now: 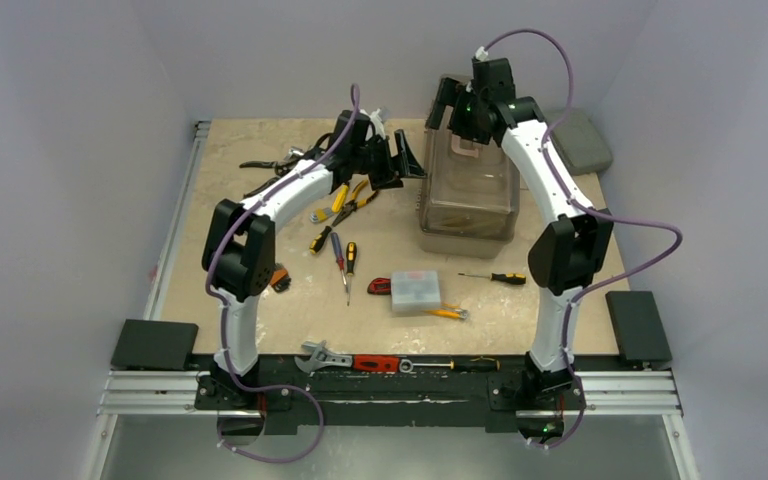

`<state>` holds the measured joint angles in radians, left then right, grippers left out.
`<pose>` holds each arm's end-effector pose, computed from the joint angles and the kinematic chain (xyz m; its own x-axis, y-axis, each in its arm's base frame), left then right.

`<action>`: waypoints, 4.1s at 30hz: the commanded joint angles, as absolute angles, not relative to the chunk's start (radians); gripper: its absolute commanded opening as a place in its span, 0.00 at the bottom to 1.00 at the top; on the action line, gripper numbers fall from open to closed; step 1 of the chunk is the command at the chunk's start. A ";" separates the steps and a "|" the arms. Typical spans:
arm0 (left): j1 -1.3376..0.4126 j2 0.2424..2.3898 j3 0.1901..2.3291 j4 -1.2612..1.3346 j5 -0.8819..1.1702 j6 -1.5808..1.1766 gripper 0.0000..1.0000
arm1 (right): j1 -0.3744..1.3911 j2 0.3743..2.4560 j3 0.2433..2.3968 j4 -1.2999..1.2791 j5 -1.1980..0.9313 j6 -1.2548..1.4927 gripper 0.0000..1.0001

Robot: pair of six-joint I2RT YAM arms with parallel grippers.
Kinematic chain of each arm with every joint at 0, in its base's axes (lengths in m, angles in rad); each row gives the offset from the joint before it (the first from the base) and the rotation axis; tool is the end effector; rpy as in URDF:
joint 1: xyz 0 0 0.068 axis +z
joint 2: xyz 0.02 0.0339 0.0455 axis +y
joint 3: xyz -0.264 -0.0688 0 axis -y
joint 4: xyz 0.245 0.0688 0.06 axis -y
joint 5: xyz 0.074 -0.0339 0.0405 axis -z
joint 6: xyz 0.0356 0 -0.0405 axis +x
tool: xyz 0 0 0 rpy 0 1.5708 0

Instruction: Pack the tool kit

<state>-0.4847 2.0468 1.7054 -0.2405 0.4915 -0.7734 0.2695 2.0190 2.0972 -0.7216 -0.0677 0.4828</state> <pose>0.4168 -0.2385 0.2647 -0.8786 -0.2334 -0.4166 0.2038 0.6056 -0.7692 0.4443 0.1252 0.3647 -0.6597 0.2983 -0.6898 -0.0130 0.9132 0.4074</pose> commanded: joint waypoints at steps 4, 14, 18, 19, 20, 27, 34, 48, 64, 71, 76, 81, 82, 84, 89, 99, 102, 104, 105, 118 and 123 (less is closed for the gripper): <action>-0.475 1.992 1.699 -0.161 0.493 -0.755 0.77 | 0.290 2.041 2.021 -0.686 -0.219 0.618 0.96; -0.427 2.009 1.859 -0.246 0.577 -0.764 0.76 | 0.166 1.819 1.503 0.112 -0.833 1.012 0.88; -0.426 2.066 2.010 -0.319 0.574 -0.802 0.74 | 0.156 1.834 1.452 0.242 -0.911 1.099 0.86; -0.426 2.083 2.044 -0.318 0.577 -0.823 0.72 | 0.155 1.835 1.439 0.272 -0.914 1.115 0.86; -0.426 2.098 2.069 -0.314 0.577 -0.845 0.71 | 0.155 1.834 1.426 0.297 -0.916 1.128 0.86; -0.442 2.207 2.203 -0.335 0.546 -0.960 0.67 | 0.149 1.838 1.399 0.410 -0.928 1.201 0.85; -0.450 2.239 2.237 -0.414 0.458 -0.969 0.67 | 0.145 1.843 1.392 0.448 -0.934 1.225 0.84; -0.494 2.360 2.335 -0.389 0.449 -1.034 0.36 | 0.138 1.831 1.393 0.465 -0.937 1.239 0.84; -0.486 2.280 2.215 -0.037 0.502 -1.221 0.00 | -0.116 1.535 1.451 -0.203 -0.748 0.763 0.95; -0.442 2.185 2.130 0.130 0.570 -1.351 0.00 | -0.174 1.515 1.370 -0.228 -0.718 0.696 0.95; -0.410 2.166 2.046 0.267 0.652 -1.460 0.00 | -0.190 1.533 1.324 -0.170 -0.747 0.707 0.92; -0.369 2.153 1.944 0.428 0.712 -1.569 0.00 | -0.200 1.549 1.277 -0.116 -0.775 0.716 0.90; -0.359 2.155 1.933 0.459 0.723 -1.589 0.00 | -0.203 1.557 1.257 -0.070 -0.815 0.745 0.92; -0.341 2.165 1.911 0.530 0.745 -1.633 0.00 | -0.207 1.571 1.212 0.076 -0.917 0.838 0.97; -0.315 2.183 1.875 0.628 0.781 -1.710 0.00 | -0.205 1.596 1.167 0.221 -0.993 0.959 0.99; -0.304 2.202 1.842 0.723 0.795 -1.775 0.00 | -0.175 1.606 1.164 0.320 -1.068 1.058 0.99; -0.301 2.201 1.831 0.741 0.796 -1.783 0.00 | -0.152 1.611 1.176 0.342 -1.074 1.085 0.98; -0.299 2.201 1.826 0.753 0.799 -1.790 0.00 | -0.140 1.616 1.192 0.304 -1.065 1.065 0.97; -0.298 2.200 1.825 0.756 0.800 -1.792 0.00 | -0.137 1.619 1.198 0.292 -1.061 1.056 0.97; -0.282 2.167 1.815 0.641 0.842 -1.682 0.09 | -0.079 1.614 1.229 0.489 -1.094 1.233 0.90; -0.277 2.102 1.812 0.384 0.833 -1.478 0.17 | -0.040 1.640 1.234 0.567 -1.084 1.291 0.89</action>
